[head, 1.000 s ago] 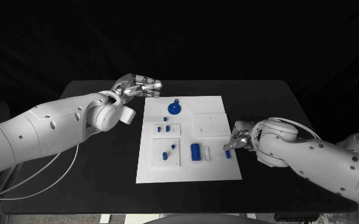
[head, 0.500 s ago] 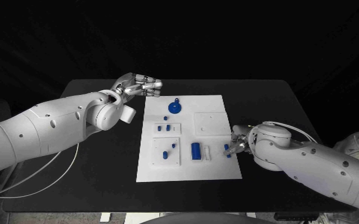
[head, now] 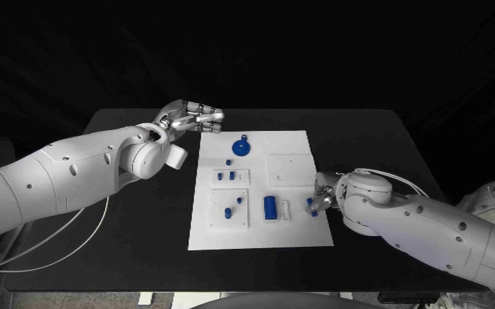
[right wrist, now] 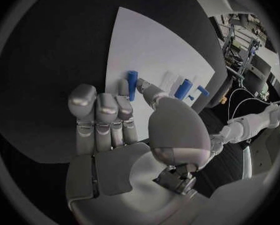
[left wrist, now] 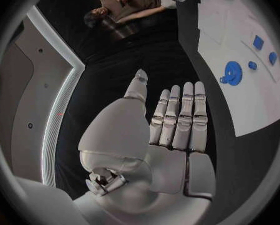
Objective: Assemble the parts on the task board
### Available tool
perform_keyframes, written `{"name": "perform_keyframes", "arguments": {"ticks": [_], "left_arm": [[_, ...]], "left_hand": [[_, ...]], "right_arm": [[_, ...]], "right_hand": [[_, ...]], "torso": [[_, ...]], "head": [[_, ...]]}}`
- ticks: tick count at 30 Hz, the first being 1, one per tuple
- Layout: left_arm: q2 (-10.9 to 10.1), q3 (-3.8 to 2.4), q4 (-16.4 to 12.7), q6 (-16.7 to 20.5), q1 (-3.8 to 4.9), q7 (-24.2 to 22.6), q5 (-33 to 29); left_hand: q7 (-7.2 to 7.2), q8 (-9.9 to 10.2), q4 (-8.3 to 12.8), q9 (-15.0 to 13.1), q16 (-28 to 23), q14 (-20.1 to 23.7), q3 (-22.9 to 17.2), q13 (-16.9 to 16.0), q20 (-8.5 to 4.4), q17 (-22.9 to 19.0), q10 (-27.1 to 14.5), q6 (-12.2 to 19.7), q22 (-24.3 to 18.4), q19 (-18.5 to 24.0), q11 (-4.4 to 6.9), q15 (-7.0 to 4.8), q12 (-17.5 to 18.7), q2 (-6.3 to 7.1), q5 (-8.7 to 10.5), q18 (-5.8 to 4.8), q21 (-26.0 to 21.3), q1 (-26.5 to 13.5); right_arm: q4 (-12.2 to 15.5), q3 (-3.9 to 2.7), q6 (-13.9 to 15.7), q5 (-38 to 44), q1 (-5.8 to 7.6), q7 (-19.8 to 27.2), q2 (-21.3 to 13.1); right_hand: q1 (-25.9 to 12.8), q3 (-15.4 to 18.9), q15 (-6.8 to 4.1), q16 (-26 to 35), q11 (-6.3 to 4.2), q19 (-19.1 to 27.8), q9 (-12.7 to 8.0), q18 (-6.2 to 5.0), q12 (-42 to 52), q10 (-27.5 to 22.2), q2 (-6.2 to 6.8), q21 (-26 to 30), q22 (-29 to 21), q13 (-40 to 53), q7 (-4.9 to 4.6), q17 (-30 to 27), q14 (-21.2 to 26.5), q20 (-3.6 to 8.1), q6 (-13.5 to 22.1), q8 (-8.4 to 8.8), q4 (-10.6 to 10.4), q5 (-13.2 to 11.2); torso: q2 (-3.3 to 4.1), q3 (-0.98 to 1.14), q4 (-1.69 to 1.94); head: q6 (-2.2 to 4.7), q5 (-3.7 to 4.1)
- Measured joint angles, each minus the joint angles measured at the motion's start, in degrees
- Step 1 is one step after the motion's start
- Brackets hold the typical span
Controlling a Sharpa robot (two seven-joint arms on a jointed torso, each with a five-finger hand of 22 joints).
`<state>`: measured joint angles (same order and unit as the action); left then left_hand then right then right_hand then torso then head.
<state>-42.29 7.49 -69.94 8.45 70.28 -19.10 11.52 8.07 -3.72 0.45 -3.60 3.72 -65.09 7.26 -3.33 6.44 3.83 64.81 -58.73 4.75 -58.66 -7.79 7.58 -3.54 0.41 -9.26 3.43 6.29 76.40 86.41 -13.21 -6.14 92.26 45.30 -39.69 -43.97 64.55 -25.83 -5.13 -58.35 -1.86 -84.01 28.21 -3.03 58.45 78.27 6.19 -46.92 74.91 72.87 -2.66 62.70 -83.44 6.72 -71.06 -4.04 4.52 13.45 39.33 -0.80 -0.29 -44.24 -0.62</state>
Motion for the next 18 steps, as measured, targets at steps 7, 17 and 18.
{"name": "perform_keyframes", "arguments": {"ticks": [7, 17, 18], "left_arm": [[0.0, 0.02, 0.0, 0.0, 0.00, 0.0, 0.0], [0.0, 0.04, 0.0, 0.0, 0.00, 0.1, 0.0], [0.0, 0.04, 0.0, 0.0, 0.00, 0.1, 0.0]], "left_hand": [[0.00, 0.0, 0.0, 0.0, 0.0, 0.0, 0.0, 0.0, 0.00, 0.0, 0.0, 0.0, 0.0, 0.0, 0.00, 0.00, 0.0, 0.00, 0.00, 0.00, 0.0, 0.0], [0.00, 0.0, 0.0, 0.0, 0.0, 0.0, 0.0, 0.0, 0.00, 0.0, 0.0, 0.0, 0.0, 0.0, 0.00, 0.00, 0.0, 0.00, 0.00, 0.00, 0.0, 0.0], [0.00, 0.0, 0.0, 0.0, 0.0, 0.0, 0.0, 0.0, 0.00, 0.0, 0.0, 0.0, 0.0, 0.0, 0.00, 0.00, 0.0, 0.00, 0.00, 0.00, 0.0, 0.0]], "right_arm": [[-0.7, 0.92, 0.5, 0.0, 0.44, 0.3, 0.4], [-1.0, 1.44, 2.4, -1.7, 0.55, 0.9, 0.3], [-1.0, 1.47, 2.8, -2.2, 0.54, 0.9, 0.2]], "right_hand": [[-2.8, 1.0, 0.08, 0.0, 0.16, -0.1, 5.8, 0.00, 0.0, -0.1, -1.88, 0.0, 0.0, -0.4, -0.24, -0.4, 0.0, -0.29, 0.2, 0.03, 4.0, 4.3], [-2.1, -0.2, 0.26, 0.0, 0.25, -0.1, 11.3, 0.03, 0.3, -0.7, -1.18, -0.4, 0.0, -0.7, -0.72, -0.5, 0.1, -0.29, 0.7, 0.17, 2.8, 9.2], [-2.1, -0.2, 0.27, 0.0, 0.33, -0.1, 11.6, 0.03, 0.3, -0.8, -1.18, -0.5, 0.0, -0.7, -0.73, -0.5, 0.1, -0.29, 0.7, 0.18, 2.8, 10.0]], "torso": [[-0.02, -0.04, 0.00], [-0.02, -0.04, -0.03], [-0.02, -0.04, -0.02]], "head": [[-0.03, -0.01], [0.06, -0.10], [0.07, -0.11]]}}
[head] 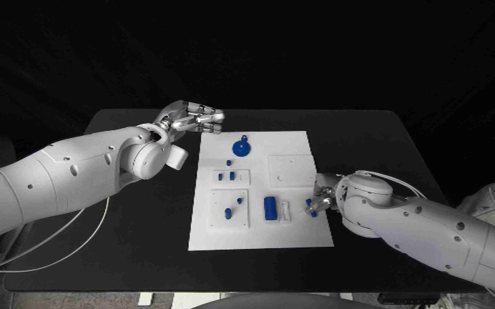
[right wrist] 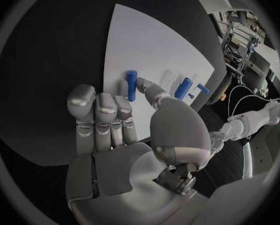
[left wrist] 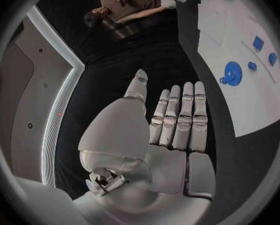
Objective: Assemble the parts on the task board
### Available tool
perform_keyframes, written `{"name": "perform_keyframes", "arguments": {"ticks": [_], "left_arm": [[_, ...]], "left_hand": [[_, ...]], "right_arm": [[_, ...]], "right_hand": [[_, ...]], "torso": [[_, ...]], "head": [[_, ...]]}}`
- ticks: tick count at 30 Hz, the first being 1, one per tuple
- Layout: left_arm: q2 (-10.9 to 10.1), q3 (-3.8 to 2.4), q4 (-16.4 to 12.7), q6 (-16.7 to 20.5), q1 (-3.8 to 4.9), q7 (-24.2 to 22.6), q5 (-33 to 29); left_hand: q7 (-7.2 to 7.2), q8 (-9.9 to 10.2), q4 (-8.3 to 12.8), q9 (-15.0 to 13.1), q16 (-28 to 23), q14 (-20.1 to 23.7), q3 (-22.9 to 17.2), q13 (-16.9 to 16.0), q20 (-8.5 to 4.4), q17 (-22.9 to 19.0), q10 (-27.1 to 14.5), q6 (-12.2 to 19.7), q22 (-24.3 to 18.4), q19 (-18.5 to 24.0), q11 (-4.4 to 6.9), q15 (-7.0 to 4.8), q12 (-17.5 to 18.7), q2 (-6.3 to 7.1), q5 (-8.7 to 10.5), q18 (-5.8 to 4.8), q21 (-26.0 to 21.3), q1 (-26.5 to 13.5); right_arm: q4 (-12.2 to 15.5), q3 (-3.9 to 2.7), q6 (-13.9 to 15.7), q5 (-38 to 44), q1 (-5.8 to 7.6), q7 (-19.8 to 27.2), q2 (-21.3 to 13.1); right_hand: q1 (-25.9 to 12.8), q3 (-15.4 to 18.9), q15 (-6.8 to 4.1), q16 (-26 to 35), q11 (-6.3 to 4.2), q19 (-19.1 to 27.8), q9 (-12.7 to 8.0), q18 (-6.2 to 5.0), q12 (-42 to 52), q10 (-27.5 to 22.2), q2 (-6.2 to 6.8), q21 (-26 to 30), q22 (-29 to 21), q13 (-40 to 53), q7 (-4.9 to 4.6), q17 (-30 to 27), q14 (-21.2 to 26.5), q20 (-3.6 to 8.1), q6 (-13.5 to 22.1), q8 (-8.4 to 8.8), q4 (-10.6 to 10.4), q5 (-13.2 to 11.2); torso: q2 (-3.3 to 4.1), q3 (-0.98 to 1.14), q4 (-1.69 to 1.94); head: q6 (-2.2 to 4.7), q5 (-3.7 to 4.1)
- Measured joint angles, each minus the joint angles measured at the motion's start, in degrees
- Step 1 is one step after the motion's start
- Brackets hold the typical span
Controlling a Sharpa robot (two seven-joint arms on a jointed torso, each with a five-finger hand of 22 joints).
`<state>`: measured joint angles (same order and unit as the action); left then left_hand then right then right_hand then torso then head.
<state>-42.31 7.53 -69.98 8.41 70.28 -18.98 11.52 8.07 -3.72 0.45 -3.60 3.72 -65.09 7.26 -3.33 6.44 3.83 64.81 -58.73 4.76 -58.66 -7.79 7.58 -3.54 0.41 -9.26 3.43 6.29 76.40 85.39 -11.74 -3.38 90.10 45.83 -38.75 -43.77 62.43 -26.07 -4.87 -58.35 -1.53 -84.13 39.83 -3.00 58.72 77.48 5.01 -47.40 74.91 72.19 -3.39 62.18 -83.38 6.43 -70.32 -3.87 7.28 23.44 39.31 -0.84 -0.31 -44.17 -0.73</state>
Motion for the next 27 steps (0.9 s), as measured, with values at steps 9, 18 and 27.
{"name": "perform_keyframes", "arguments": {"ticks": [9, 18, 27], "left_arm": [[-0.1, 0.03, -0.1, 0.0, 0.00, 0.1, 0.0], [-0.2, 0.04, -0.3, 0.0, 0.00, 0.1, 0.0], [-0.4, 0.06, -0.3, -0.1, 0.00, 0.1, 0.0]], "left_hand": [[0.00, 0.0, 0.0, 0.0, 0.0, 0.0, 0.0, 0.0, 0.00, 0.0, 0.0, 0.0, 0.0, 0.0, 0.00, 0.00, 0.0, 0.00, 0.00, 0.00, 0.0, 0.0], [0.00, 0.0, 0.0, 0.0, 0.0, 0.0, 0.0, 0.0, 0.00, 0.0, 0.0, 0.0, 0.0, 0.0, 0.00, 0.00, 0.0, 0.00, 0.00, 0.00, 0.0, 0.0], [0.00, 0.0, 0.0, 0.0, 0.0, 0.0, 0.0, 0.0, 0.00, 0.0, 0.0, 0.0, 0.0, 0.0, 0.00, 0.00, 0.0, 0.00, 0.00, 0.00, 0.0, 0.0]], "right_arm": [[1.3, 0.57, 6.2, -5.7, -0.69, -0.1, -0.9], [5.1, 0.13, 11.4, -10.8, -1.17, 0.2, -2.2], [7.0, -0.07, 14.3, -14.6, -1.36, 0.8, -2.5]], "right_hand": [[-0.5, 0.8, 0.05, 0.0, 0.16, 0.0, 5.0, 0.05, 0.2, -0.2, 0.52, -0.8, 0.0, 0.0, -0.63, -0.1, 0.0, 0.00, 0.7, 0.51, 0.8, 2.5], [-0.5, -5.3, -0.03, 0.0, 0.06, 0.0, -35.4, -0.02, 0.3, -0.3, 0.52, -1.3, 0.0, 0.0, 0.06, -0.3, 0.2, 0.00, 0.8, 0.85, 7.9, 3.4], [-0.5, -5.4, -0.15, 0.0, -0.66, 0.0, -35.4, -0.02, 0.3, 0.4, 0.51, -1.3, 0.0, -0.1, -0.12, -0.4, 0.3, 0.00, 0.3, 0.38, 8.6, 4.1]], "torso": [[0.01, 0.04, 0.01], [0.01, 0.01, -0.02], [0.01, 0.01, -0.01]], "head": [[-0.03, -0.13], [-0.04, -0.21], [-0.19, -0.29]]}}
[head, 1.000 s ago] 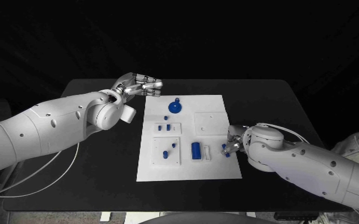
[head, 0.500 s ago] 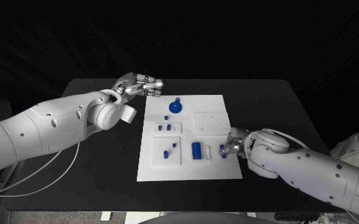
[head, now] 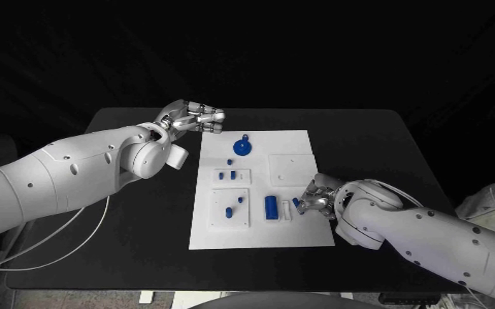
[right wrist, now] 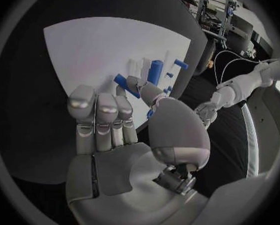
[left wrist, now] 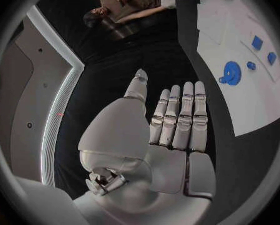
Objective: Assemble the parts on the task board
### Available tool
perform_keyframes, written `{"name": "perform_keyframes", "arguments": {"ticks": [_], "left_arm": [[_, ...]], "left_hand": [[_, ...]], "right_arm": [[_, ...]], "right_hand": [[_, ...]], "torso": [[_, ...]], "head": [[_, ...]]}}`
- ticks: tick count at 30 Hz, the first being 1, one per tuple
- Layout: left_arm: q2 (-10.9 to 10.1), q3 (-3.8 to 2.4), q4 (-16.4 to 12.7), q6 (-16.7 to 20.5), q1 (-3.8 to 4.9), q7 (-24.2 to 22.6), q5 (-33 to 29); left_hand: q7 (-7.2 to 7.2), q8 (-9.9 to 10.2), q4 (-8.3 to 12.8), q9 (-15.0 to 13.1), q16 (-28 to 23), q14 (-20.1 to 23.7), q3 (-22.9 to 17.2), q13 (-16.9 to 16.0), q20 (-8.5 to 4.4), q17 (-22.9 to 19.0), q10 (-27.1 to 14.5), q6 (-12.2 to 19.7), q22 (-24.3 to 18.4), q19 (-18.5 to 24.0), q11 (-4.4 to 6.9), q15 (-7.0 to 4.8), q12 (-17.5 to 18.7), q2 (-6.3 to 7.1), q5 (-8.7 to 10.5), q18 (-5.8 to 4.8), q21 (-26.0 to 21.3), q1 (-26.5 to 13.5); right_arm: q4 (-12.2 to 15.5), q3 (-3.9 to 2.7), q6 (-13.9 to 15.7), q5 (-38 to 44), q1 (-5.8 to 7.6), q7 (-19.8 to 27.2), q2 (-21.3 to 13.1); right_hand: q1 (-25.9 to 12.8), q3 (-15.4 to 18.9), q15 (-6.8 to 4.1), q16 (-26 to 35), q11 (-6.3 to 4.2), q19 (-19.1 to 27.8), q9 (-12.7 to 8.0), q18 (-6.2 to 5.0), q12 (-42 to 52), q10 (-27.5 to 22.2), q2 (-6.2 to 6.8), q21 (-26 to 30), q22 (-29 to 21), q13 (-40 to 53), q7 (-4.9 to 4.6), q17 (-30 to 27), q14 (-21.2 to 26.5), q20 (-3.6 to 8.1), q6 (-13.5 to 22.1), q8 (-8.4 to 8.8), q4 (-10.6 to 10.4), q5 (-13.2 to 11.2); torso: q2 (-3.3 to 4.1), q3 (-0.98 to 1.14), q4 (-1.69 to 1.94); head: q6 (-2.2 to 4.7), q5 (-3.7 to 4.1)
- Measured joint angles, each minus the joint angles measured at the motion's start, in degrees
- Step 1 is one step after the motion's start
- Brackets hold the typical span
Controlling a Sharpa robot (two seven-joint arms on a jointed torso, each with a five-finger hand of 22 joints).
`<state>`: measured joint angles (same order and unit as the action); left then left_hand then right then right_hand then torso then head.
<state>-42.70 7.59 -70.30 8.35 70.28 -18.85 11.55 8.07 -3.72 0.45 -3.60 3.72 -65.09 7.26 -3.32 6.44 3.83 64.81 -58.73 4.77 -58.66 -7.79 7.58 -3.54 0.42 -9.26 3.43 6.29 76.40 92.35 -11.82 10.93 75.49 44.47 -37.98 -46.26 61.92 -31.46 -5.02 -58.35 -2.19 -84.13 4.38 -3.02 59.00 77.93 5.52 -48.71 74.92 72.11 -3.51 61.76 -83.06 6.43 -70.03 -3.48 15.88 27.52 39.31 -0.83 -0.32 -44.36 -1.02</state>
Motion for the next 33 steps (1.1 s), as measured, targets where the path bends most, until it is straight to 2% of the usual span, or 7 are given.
{"name": "perform_keyframes", "arguments": {"ticks": [4, 10, 15, 22, 29, 33], "left_arm": [[0.0, 0.01, 0.0, 0.0, 0.00, 0.0, 0.0], [0.0, 0.01, 0.0, 0.0, 0.00, 0.1, 0.0], [0.0, 0.02, 0.0, 0.0, 0.00, 0.1, 0.1], [0.0, 0.02, 0.0, -0.1, 0.00, 0.1, 0.1], [0.0, 0.02, 0.0, -0.1, 0.00, 0.2, 0.1], [0.0, 0.02, 0.0, -0.1, 0.00, 0.2, 0.1]], "left_hand": [[0.00, 0.0, 0.0, 0.0, 0.0, 0.0, 0.0, 0.0, 0.00, 0.0, 0.0, 0.0, 0.0, 0.0, 0.00, 0.00, 0.0, 0.00, 0.00, 0.00, 0.0, 0.0], [0.00, 0.0, 0.0, 0.0, 0.0, 0.0, 0.0, 0.0, 0.00, 0.0, 0.0, 0.0, 0.0, 0.0, 0.00, 0.00, 0.0, 0.00, 0.00, 0.00, 0.0, 0.0], [0.00, 0.0, 0.0, 0.0, 0.0, 0.0, 0.0, 0.0, 0.00, 0.0, 0.0, 0.0, 0.0, 0.0, 0.00, 0.00, 0.0, 0.00, 0.00, 0.00, 0.0, 0.0], [0.00, 0.0, 0.0, 0.0, 0.0, 0.0, 0.0, 0.0, 0.00, 0.0, 0.0, 0.0, 0.0, 0.0, 0.00, 0.00, 0.0, 0.00, 0.00, 0.00, 0.0, 0.0], [0.00, 0.0, 0.0, 0.0, 0.0, 0.0, 0.0, 0.0, 0.00, 0.0, 0.0, 0.0, 0.0, 0.0, 0.00, 0.00, 0.0, 0.00, 0.00, 0.00, 0.0, 0.0], [0.00, 0.0, 0.0, 0.0, 0.0, 0.0, 0.0, 0.0, 0.00, 0.0, 0.0, 0.0, 0.0, 0.0, 0.00, 0.00, 0.0, 0.00, 0.00, 0.00, 0.0, 0.0]], "right_arm": [[0.0, -0.01, 0.4, -0.9, 0.00, 0.2, 0.1], [-0.4, -0.01, 0.0, -2.0, 0.00, 0.2, 0.6], [-0.8, 0.06, -1.2, -2.7, 0.00, 0.1, 1.0], [-1.0, 0.26, -3.5, -3.2, 0.00, -0.2, 1.6], [-1.6, 0.38, -4.5, -3.3, 0.04, -0.3, 2.6], [-2.2, 0.41, -4.7, -3.3, 0.04, -0.3, 3.0]], "right_hand": [[0.0, 0.3, 0.00, 0.0, 0.01, 0.0, 0.0, 0.00, 0.0, 0.0, 0.00, 0.0, 0.0, -0.1, 0.00, -0.1, 0.0, 0.00, 0.0, 0.00, -0.1, 0.0], [0.0, 2.7, 0.00, 0.0, 0.01, 0.0, 0.0, 0.00, 0.0, 0.0, -0.01, 0.0, 0.0, -0.2, 0.01, -0.2, 0.0, 0.00, 0.0, -0.09, -0.5, -0.4], [0.3, 4.3, 0.01, 0.0, 0.01, 0.0, 0.0, 0.00, -0.3, 0.0, -0.25, 0.3, 0.0, -0.3, 0.23, -0.2, 0.0, 0.00, -0.2, -0.18, -0.8, -1.7], [0.3, 6.0, 0.01, 0.0, 0.01, 0.0, 0.0, 0.00, -0.3, 0.0, -0.26, 0.6, 0.0, -0.4, 0.23, -0.2, 0.0, 0.00, -0.2, -0.24, -1.4, -2.3], [0.3, 7.9, 0.01, 0.0, -0.07, 0.0, 0.0, 0.00, -0.3, 0.1, -0.33, 0.9, 0.0, -0.4, 0.43, -0.2, 0.0, 0.00, -0.4, -0.40, -2.9, -7.7], [0.3, 8.6, -0.14, 0.0, -0.06, 0.0, 0.0, 0.00, -0.3, 0.1, -0.32, 0.9, 0.0, -0.4, 0.43, -0.2, -0.2, 0.00, -0.4, -0.47, -5.2, -10.0]], "torso": [[-0.01, 0.02, 0.01], [-0.01, 0.02, 0.01], [-0.01, 0.03, 0.00], [-0.01, 0.03, -0.01], [-0.01, 0.02, -0.01], [-0.01, 0.01, 0.03]], "head": [[-0.06, -0.03], [-0.11, -0.04], [-0.20, -0.08], [-0.38, -0.09], [-0.39, -0.14], [-0.30, -0.14]]}}
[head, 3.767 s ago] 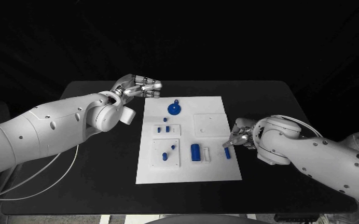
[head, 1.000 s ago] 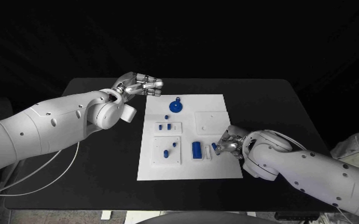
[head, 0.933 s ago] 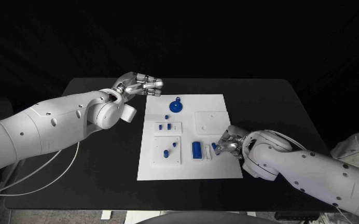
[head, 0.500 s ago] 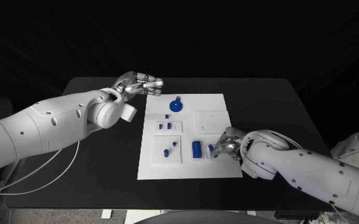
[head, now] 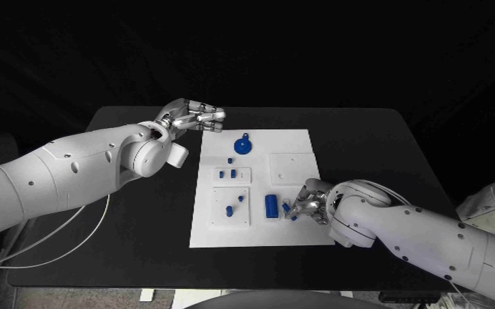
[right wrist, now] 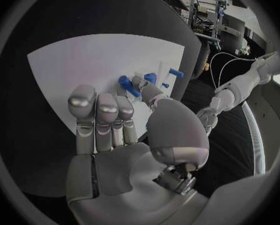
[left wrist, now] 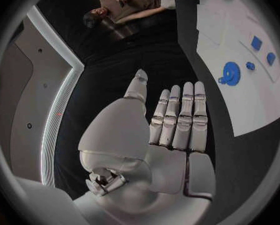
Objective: Assemble the parts on the task board
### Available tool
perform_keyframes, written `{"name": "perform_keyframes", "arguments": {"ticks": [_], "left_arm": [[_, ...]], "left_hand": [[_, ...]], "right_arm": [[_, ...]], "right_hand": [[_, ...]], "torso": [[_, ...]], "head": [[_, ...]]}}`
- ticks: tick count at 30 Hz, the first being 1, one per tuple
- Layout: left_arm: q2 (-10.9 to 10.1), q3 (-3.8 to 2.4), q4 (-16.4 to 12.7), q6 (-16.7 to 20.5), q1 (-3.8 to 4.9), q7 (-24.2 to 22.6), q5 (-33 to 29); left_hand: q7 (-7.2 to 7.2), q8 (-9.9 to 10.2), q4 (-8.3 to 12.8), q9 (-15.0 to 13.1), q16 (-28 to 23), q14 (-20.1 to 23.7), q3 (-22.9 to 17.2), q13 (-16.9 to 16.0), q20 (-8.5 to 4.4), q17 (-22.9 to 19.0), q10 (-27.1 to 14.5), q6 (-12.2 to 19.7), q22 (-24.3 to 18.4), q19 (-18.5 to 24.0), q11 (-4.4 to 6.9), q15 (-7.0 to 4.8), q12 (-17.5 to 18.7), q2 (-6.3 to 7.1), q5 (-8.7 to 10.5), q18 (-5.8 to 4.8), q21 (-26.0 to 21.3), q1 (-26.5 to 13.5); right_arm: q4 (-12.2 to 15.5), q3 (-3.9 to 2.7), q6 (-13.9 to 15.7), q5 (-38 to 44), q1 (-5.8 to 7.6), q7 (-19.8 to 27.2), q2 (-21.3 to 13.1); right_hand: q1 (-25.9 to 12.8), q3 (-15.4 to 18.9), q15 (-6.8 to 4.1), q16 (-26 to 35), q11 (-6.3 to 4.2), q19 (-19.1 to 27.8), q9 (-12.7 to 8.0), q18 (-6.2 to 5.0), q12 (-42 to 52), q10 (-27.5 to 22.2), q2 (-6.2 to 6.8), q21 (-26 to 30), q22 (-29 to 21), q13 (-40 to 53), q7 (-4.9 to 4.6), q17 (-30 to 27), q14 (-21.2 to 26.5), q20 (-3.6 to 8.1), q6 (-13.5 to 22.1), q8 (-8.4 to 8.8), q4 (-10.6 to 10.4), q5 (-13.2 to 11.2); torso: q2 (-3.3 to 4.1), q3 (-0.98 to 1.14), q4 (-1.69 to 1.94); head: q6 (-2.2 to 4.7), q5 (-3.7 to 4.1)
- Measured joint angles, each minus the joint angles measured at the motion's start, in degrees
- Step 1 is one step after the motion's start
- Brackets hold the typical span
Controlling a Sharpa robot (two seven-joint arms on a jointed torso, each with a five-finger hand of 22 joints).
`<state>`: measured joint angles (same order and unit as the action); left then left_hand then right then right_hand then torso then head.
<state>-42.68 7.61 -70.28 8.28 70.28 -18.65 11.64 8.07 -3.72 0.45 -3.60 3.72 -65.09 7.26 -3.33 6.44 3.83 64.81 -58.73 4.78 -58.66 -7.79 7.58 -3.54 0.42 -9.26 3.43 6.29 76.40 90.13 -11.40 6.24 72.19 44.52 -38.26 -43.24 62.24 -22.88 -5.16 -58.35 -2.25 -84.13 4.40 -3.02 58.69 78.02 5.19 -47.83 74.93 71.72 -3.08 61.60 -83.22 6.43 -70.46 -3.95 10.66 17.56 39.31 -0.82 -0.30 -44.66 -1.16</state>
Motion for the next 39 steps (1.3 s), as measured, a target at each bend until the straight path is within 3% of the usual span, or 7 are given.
{"name": "perform_keyframes", "arguments": {"ticks": [3, 10, 13, 24, 39], "left_arm": [[0.0, 0.00, 0.0, 0.0, 0.00, 0.0, 0.0], [0.0, 0.00, 0.0, 0.0, 0.00, 0.1, 0.0], [0.0, 0.00, 0.0, 0.0, 0.00, 0.1, 0.0], [0.1, 0.01, 0.0, 0.0, 0.00, 0.2, 0.1], [0.1, 0.01, 0.1, 0.0, 0.00, 0.3, 0.1]], "left_hand": [[0.00, 0.0, 0.0, 0.0, 0.0, 0.0, 0.0, 0.0, 0.00, 0.0, 0.0, 0.0, 0.0, 0.0, 0.00, 0.00, 0.0, 0.00, 0.00, 0.00, 0.0, 0.0], [0.00, 0.0, 0.0, 0.0, 0.0, 0.0, 0.0, 0.0, 0.00, 0.0, 0.0, 0.0, 0.0, 0.0, 0.00, 0.00, 0.0, 0.00, 0.00, 0.00, 0.0, 0.0], [0.00, 0.0, 0.0, 0.0, 0.0, 0.0, 0.0, 0.0, 0.00, 0.0, 0.0, 0.0, 0.0, 0.0, 0.00, 0.00, 0.0, 0.00, 0.00, 0.00, 0.0, 0.0], [0.00, 0.0, 0.0, 0.0, 0.0, 0.0, 0.0, 0.0, 0.00, 0.0, 0.0, 0.0, 0.0, 0.0, 0.00, 0.00, 0.0, 0.00, 0.00, 0.00, 0.0, 0.0], [0.00, 0.0, 0.0, 0.0, 0.0, 0.0, 0.0, 0.0, 0.00, 0.0, 0.0, 0.0, 0.0, 0.0, 0.00, 0.00, 0.0, 0.00, 0.00, 0.00, 0.0, 0.0]], "right_arm": [[-0.4, -0.04, 0.0, 0.0, 0.05, 0.0, 0.3], [-1.2, -0.06, 0.0, 0.1, 0.13, 0.0, 0.9], [-1.3, -0.06, 0.0, 0.1, 0.14, 0.0, 1.0], [-1.4, -0.05, -0.1, 0.1, 0.15, 0.1, 1.3], [-1.1, -0.01, -0.4, 0.0, 0.10, 0.5, 1.2]], "right_hand": [[0.0, 0.1, -0.04, 0.0, 0.10, 0.0, 0.1, 0.00, 0.0, 0.1, 0.04, 0.1, 0.0, -0.1, 0.02, 0.0, 0.0, 0.00, 0.0, -0.04, -2.6, -1.4], [-1.5, -0.4, -0.04, 0.0, 0.16, 0.0, 0.1, 0.00, 0.0, 0.2, 1.52, 0.3, 0.0, -0.2, 0.38, 0.1, -0.1, 0.00, 0.0, 0.13, -7.8, -5.5], [-2.2, -2.2, -0.04, 0.0, 0.05, 0.0, 0.0, 0.00, 0.0, 0.1, 2.24, 0.3, 0.0, -0.4, 0.41, 0.1, -0.1, 0.00, 0.0, 0.12, -9.6, -7.3], [-3.1, -3.0, -0.04, 0.0, 0.06, 0.0, -0.1, 0.00, 0.0, 0.1, 2.67, 0.5, 0.0, -0.5, 0.58, 0.1, 0.0, 0.00, -0.2, 0.11, -10.4, -9.8], [-2.8, -2.8, -0.03, 0.2, -0.01, 0.0, -0.1, 0.00, -0.1, 0.0, 2.97, 0.5, 0.0, -0.6, 0.74, 0.1, 0.0, 0.00, -0.3, 0.32, -10.7, -10.7]], "torso": [[0.00, 0.00, -0.01], [0.01, 0.02, -0.01], [0.01, 0.02, -0.03], [0.01, 0.05, -0.06], [0.01, 0.02, -0.03]], "head": [[0.02, -0.03], [0.04, -0.06], [0.04, -0.06], [-0.03, -0.01], [-0.20, -0.11]]}}
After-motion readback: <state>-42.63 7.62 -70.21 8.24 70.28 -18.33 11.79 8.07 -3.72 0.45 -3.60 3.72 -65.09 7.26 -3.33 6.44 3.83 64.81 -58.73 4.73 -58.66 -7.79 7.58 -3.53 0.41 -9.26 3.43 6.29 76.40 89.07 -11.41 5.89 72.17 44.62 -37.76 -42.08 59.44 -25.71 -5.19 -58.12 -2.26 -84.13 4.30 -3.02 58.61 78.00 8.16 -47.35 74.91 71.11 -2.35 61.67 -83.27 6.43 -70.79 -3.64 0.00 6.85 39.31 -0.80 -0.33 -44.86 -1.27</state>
